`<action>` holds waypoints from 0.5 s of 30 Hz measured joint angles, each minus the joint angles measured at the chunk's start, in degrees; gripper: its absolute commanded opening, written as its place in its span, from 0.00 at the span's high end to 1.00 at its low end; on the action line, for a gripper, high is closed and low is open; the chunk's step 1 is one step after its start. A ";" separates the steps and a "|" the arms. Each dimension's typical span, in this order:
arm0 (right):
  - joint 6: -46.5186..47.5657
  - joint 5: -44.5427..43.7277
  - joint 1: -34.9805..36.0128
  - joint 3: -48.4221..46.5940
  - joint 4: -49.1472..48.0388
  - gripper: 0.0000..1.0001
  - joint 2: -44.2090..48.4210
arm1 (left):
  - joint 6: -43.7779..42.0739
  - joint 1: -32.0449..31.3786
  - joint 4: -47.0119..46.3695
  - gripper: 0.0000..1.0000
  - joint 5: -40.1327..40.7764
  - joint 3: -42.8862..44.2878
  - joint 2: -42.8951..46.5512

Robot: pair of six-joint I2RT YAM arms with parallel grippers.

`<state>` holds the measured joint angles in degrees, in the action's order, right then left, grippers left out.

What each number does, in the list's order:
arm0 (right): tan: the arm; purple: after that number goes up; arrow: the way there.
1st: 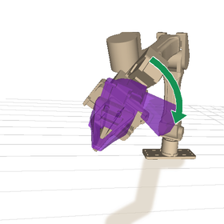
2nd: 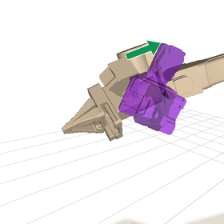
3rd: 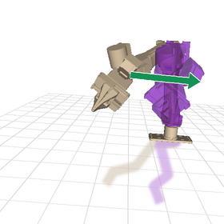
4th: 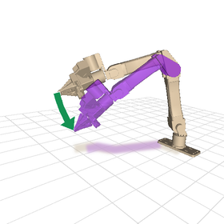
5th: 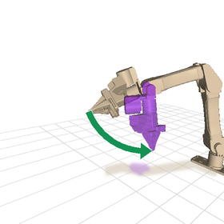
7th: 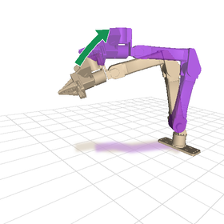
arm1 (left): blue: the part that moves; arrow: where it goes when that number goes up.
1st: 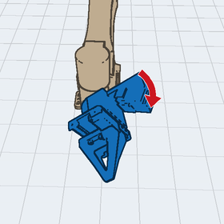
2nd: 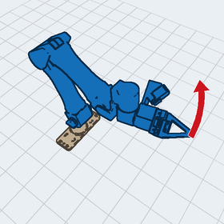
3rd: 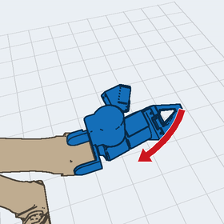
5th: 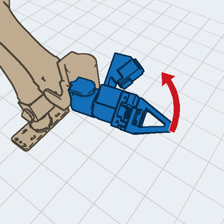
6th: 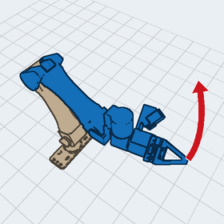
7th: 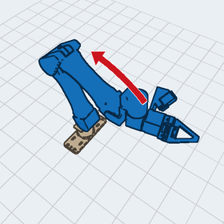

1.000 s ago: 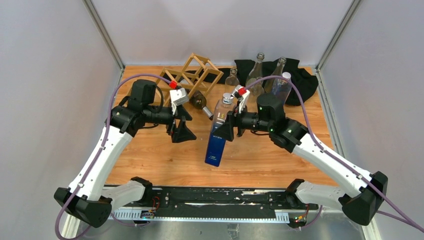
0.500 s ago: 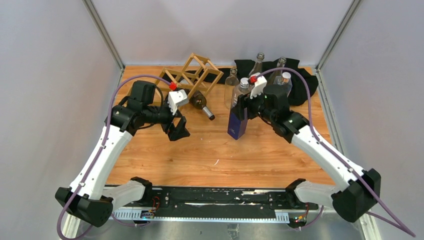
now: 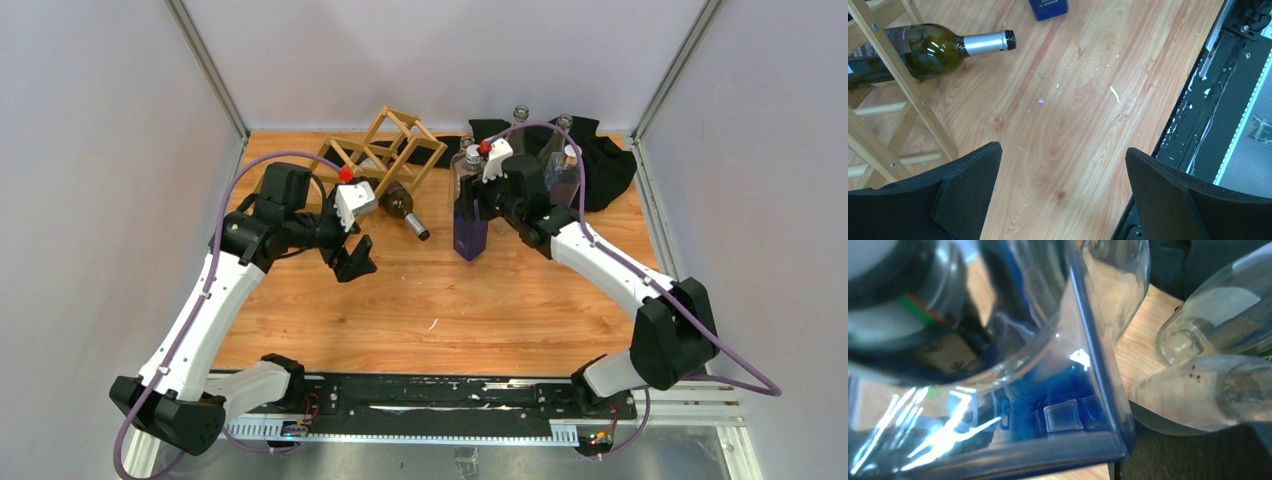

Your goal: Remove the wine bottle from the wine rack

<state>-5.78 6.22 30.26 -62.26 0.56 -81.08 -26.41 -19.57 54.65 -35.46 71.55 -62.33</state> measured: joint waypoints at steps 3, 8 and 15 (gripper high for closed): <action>0.20 -0.35 -0.04 -0.15 -3.41 1.00 -1.66 | -0.20 0.00 0.00 0.00 0.02 0.00 0.00; 0.37 -0.96 -0.04 -0.13 -8.46 1.00 -3.65 | -0.44 0.00 0.00 0.00 0.22 0.00 0.00; 1.11 -3.10 -0.04 0.50 -14.34 1.00 -5.38 | -1.03 0.00 0.00 0.00 1.01 0.00 0.00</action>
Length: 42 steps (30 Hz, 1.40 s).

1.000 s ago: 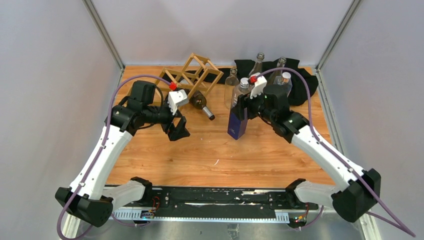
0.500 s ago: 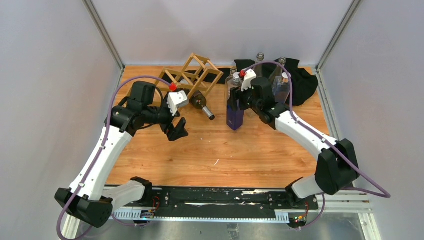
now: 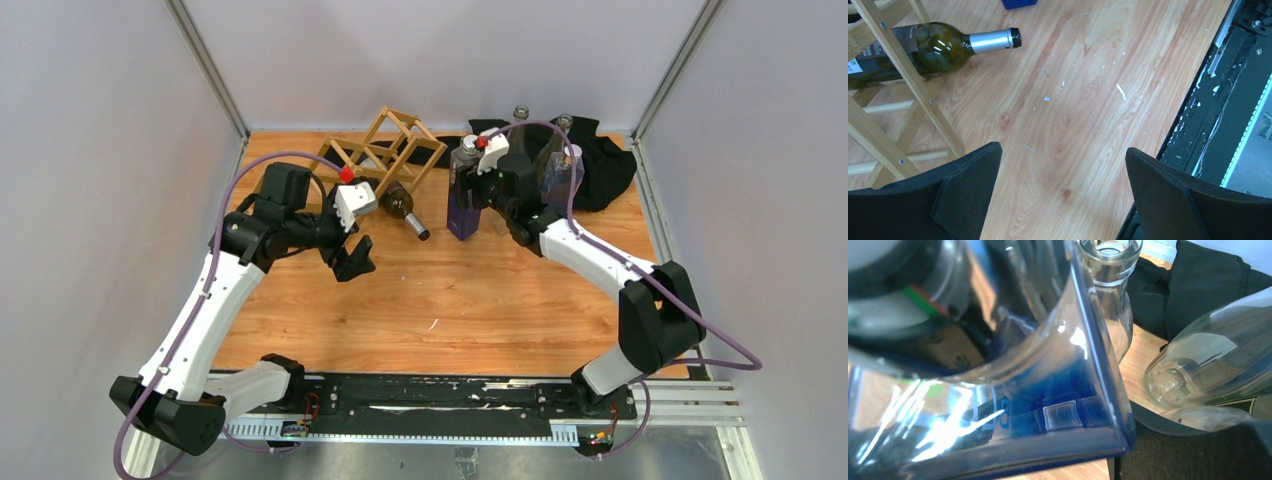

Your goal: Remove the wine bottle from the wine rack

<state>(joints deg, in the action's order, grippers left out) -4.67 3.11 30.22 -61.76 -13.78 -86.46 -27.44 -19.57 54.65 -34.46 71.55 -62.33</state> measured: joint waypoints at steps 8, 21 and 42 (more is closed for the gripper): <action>0.68 -0.20 0.00 0.00 -1.11 0.98 -3.21 | -0.66 0.00 0.00 0.00 0.24 0.00 -0.02; 0.35 -0.22 0.00 -0.07 -1.27 0.12 -2.21 | -1.09 0.00 0.00 0.00 2.14 0.09 -0.09; 0.46 -9.27 13.86 -13.22 15.63 0.09 13.79 | 0.66 7.98 0.57 0.00 8.02 4.13 -2.36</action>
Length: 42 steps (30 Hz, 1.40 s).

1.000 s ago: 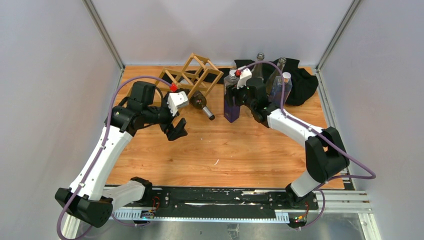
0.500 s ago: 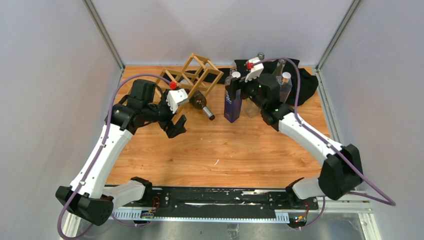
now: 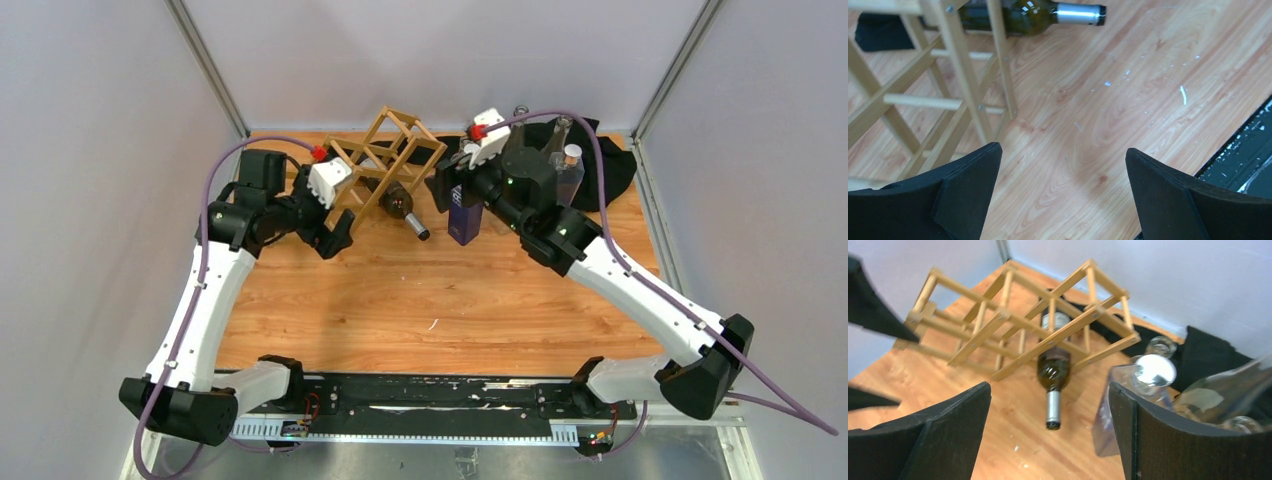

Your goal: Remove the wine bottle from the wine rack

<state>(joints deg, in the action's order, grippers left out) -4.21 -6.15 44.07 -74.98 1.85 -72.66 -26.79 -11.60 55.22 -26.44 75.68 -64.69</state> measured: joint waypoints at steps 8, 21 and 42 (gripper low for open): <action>-0.50 -2.34 8.61 -5.46 6.64 0.09 -8.39 | -0.94 6.10 0.33 0.00 0.02 -0.87 0.61; -0.70 -3.26 8.46 -13.51 14.27 0.09 -28.85 | -3.39 8.70 1.95 0.00 -0.85 -1.14 1.44; 0.61 -4.04 3.85 -23.34 16.37 0.12 -44.11 | -4.79 8.85 2.14 0.00 -3.15 -3.13 3.48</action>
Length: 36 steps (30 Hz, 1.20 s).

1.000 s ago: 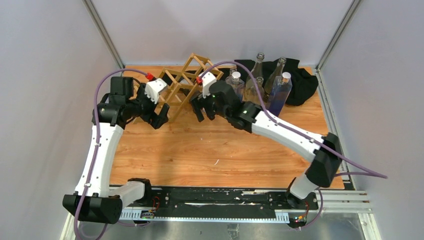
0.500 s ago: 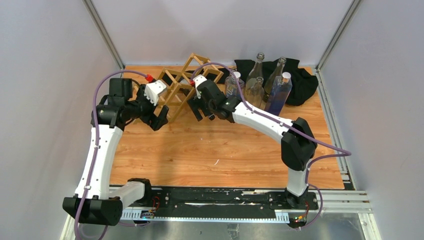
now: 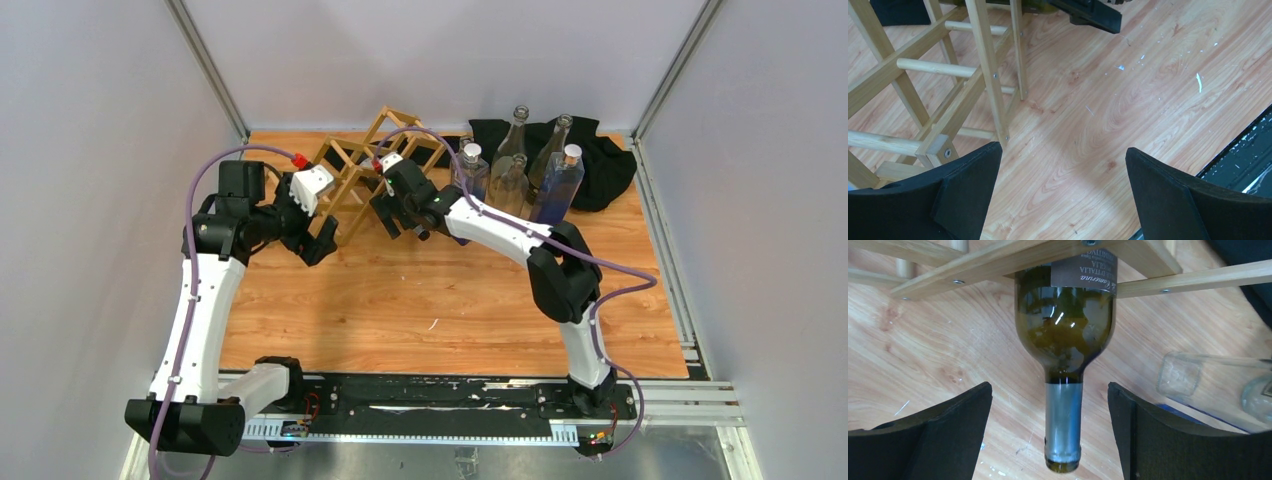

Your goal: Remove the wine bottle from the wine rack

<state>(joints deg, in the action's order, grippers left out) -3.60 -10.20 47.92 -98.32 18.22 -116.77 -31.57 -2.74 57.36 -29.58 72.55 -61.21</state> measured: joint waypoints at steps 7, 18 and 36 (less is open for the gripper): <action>0.00 0.87 -0.87 -1.27 0.07 0.17 -4.52 | -0.02 0.00 0.00 0.00 -1.07 0.00 0.42; -0.48 2.89 -1.60 -0.46 -2.45 0.43 -6.08 | -0.22 0.00 0.00 0.00 -2.25 0.00 0.46; -3.32 7.32 -2.25 11.67 -8.17 1.00 -0.70 | -2.05 0.00 -0.02 0.00 -4.39 -0.48 0.61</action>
<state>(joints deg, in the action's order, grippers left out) -6.92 -2.87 45.67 -86.65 10.04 -117.47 -33.63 -2.74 57.34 -33.98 72.07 -60.60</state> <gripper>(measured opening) 0.389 0.997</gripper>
